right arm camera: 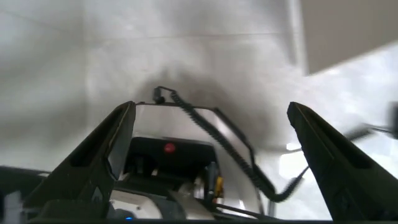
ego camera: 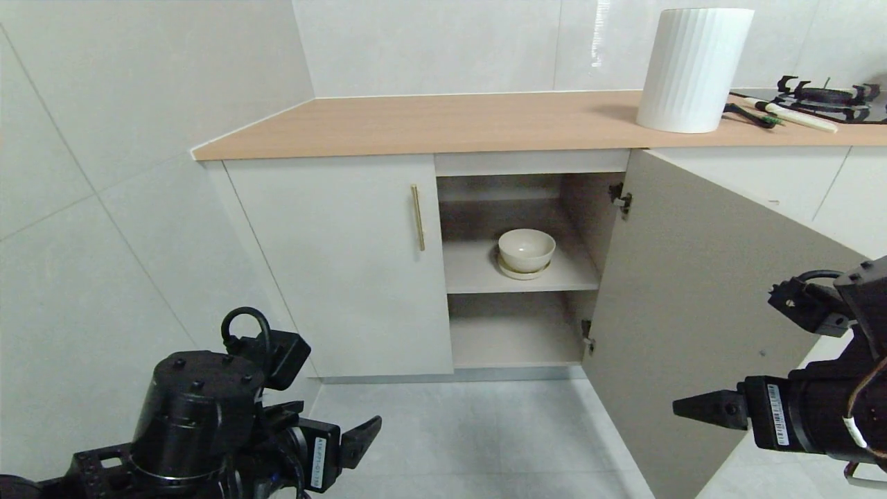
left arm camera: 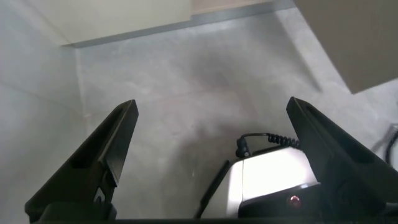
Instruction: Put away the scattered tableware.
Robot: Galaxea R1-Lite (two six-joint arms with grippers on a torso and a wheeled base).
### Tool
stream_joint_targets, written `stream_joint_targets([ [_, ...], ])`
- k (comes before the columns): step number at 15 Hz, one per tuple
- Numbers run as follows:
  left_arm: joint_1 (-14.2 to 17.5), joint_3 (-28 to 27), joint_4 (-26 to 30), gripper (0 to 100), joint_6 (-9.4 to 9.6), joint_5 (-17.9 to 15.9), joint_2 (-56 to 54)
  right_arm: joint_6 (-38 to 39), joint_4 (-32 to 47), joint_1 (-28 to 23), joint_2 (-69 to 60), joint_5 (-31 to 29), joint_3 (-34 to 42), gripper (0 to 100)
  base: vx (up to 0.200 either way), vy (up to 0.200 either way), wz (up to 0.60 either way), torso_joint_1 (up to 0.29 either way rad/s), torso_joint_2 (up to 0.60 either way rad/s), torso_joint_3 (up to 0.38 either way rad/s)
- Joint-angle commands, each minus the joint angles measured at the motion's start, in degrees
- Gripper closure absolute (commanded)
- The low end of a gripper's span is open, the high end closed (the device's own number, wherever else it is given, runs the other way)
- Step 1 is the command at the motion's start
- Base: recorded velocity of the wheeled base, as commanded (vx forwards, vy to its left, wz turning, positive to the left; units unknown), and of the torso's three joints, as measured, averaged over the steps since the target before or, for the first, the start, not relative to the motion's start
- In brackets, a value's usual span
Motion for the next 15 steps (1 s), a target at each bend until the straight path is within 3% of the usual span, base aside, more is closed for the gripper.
stream_joint_targets([
  [1,0.0,0.0,0.0,0,-0.03,0.0,0.1,-1.3,0.9,-2.9,0.4,0.1,-0.4,0,0.0,-0.2,0.0,-0.002,0.0,0.002],
  [4,0.0,0.1,0.0,0,-0.03,0.0,0.1,-7.3,5.3,-7.7,0.0,0.1,-0.7,0,0.0,-0.2,0.0,0.002,0.0,0.002],
  [7,0.0,0.4,-0.1,0,-0.03,0.0,-0.2,-18.9,12.2,-20.1,-1.8,0.1,-2.7,0,0.0,-0.067,0.0,-0.001,0.0,0.002],
  [9,0.0,0.4,-0.1,0,-0.03,0.0,0.0,-21.7,12.6,-26.6,-1.3,0.1,-4.3,0,0.0,0.0,0.0,0.0,0.0,0.0],
  [10,0.0,0.4,-0.1,0,-0.03,0.0,0.0,-21.7,12.6,-26.8,-1.3,0.1,-4.3,0,0.0,0.0,0.0,0.0,0.0,0.0],
  [11,0.0,0.4,-0.1,0,-0.03,0.0,-0.1,-22.4,12.0,-30.4,0.3,0.1,-5.2,0,0.0,0.0,0.0,0.0,0.0,0.0],
  [15,0.0,0.4,-0.1,0,-0.03,0.0,-0.2,-18.1,0.3,-34.9,8.3,0.1,-5.3,0,0.0,0.0,0.0,0.0,0.0,0.0],
])
